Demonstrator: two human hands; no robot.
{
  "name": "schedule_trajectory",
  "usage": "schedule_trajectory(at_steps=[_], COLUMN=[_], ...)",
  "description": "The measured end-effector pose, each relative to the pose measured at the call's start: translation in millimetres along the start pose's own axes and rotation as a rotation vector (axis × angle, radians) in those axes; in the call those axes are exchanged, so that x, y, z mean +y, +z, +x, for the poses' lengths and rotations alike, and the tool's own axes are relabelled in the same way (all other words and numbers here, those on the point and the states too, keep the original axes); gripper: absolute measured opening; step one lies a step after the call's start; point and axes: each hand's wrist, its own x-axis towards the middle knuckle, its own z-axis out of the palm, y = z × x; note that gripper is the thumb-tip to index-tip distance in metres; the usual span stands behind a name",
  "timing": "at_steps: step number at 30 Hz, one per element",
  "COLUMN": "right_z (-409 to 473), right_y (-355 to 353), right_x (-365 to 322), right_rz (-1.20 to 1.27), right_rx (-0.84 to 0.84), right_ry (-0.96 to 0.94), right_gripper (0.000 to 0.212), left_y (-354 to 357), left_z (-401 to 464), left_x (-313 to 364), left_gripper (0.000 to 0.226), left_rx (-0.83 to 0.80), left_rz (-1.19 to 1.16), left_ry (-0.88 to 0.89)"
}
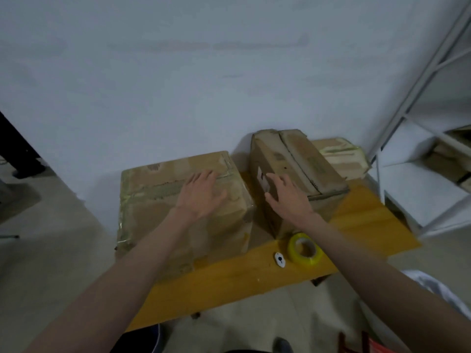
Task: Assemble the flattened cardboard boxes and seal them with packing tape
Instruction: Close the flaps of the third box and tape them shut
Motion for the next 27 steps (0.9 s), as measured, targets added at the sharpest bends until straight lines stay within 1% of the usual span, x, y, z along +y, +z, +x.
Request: schedule_trajectory(at_steps=[3, 7, 10, 13, 15, 18, 21, 24, 27], right_z=[-15.4, -32.5, -48.3, -64.4, -74.7, -87.8, -99.5, -105.7, -100.4], right_y=[-2.2, -0.2, 3.2, 11.4, 22.6, 49.4, 84.2, 118.3, 149.5], right_x=[32.6, 80.3, 119.1, 155.9, 179.4, 209.8, 231.1, 243.7, 248.9], right_rz=[-0.005, -0.025, -0.017, -0.017, -0.007, 0.028, -0.013, -0.014, -0.022], right_rx=[0.009, -0.002, -0.011, -0.020, -0.055, -0.125, -0.204, -0.287, -0.407], right_ry=[0.012, -0.004, -0.068, -0.135, -0.167, -0.177, -0.178, -0.218, -0.218], right_gripper=[0.051, 0.045, 0.045, 0.036, 0.033, 0.037, 0.037, 0.048, 0.064], left_y=[18.7, 44.6, 68.9, 100.7, 126.8, 171.1, 214.3, 250.0, 278.0], left_z=[-5.6, -14.9, -20.0, -28.9, -36.0, -46.5, -58.0, -64.6, -65.2], left_x=[40.8, 98.6, 141.3, 178.6, 195.7, 208.0, 211.6, 210.5, 205.8], left_gripper=[0.060, 0.056, 0.052, 0.047, 0.045, 0.045, 0.044, 0.044, 0.042], left_rx=[0.004, 0.044, 0.086, 0.092, 0.065, -0.008, -0.088, -0.136, -0.132], left_rz=[-0.023, -0.048, -0.040, -0.026, -0.035, -0.053, -0.088, -0.130, -0.135], left_ry=[0.032, 0.053, 0.081, 0.100, 0.047, -0.062, -0.172, -0.266, -0.291])
